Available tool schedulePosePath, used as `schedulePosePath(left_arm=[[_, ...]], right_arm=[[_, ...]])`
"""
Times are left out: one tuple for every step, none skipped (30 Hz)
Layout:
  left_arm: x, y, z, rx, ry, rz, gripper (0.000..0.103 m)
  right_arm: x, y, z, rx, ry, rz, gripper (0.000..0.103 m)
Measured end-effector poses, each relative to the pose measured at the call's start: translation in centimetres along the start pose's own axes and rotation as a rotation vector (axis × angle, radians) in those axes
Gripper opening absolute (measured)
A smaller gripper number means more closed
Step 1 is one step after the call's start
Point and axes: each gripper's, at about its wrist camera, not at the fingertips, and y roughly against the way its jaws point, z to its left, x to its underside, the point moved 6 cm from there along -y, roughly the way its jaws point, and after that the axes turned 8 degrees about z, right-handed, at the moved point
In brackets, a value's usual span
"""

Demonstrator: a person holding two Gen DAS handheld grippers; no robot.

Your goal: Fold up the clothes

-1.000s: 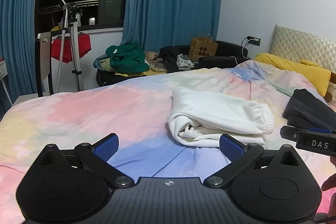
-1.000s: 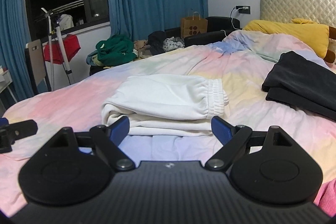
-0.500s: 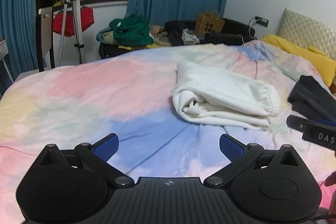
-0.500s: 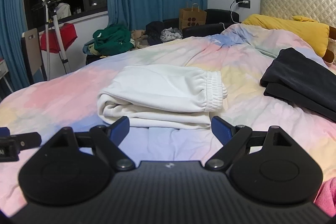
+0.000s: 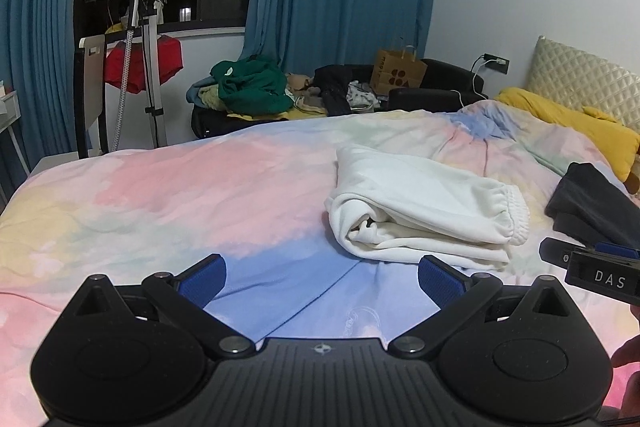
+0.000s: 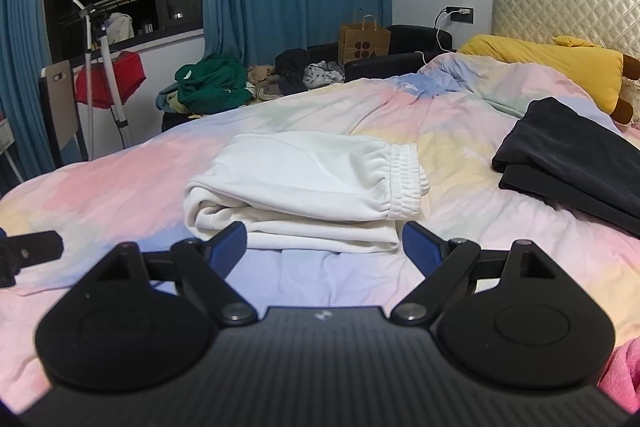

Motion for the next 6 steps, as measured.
schedulePosePath(left_arm=[[-0.02,0.05,0.02,-0.001,0.0,-0.002,0.103],[-0.02,0.1,0.01,-0.003,-0.001,-0.004,0.103],[-0.03,0.15,0.01,-0.005,-0.002,-0.006,0.103],[-0.02,0.22,0.03,-0.006,-0.004,-0.006,0.103],[-0.02,0.25,0.0,-0.004,-0.006,-0.007,0.103],[-0.04,0.26,0.0,-0.002,-0.008,-0.008,0.103]], right_arm=[[0.1,0.08,0.13,0.001,-0.001,-0.001,0.086],[0.09,0.06,0.13,0.001,-0.001,-0.001,0.086],[0.03,0.01,0.09,0.0,-0.001,-0.002,0.086],[0.02,-0.02,0.05,-0.001,-0.002,-0.001,0.086],[0.03,-0.04,0.0,-0.002,-0.004,0.0,0.086],[0.03,-0.07,-0.04,-0.003,-0.005,0.001,0.086]])
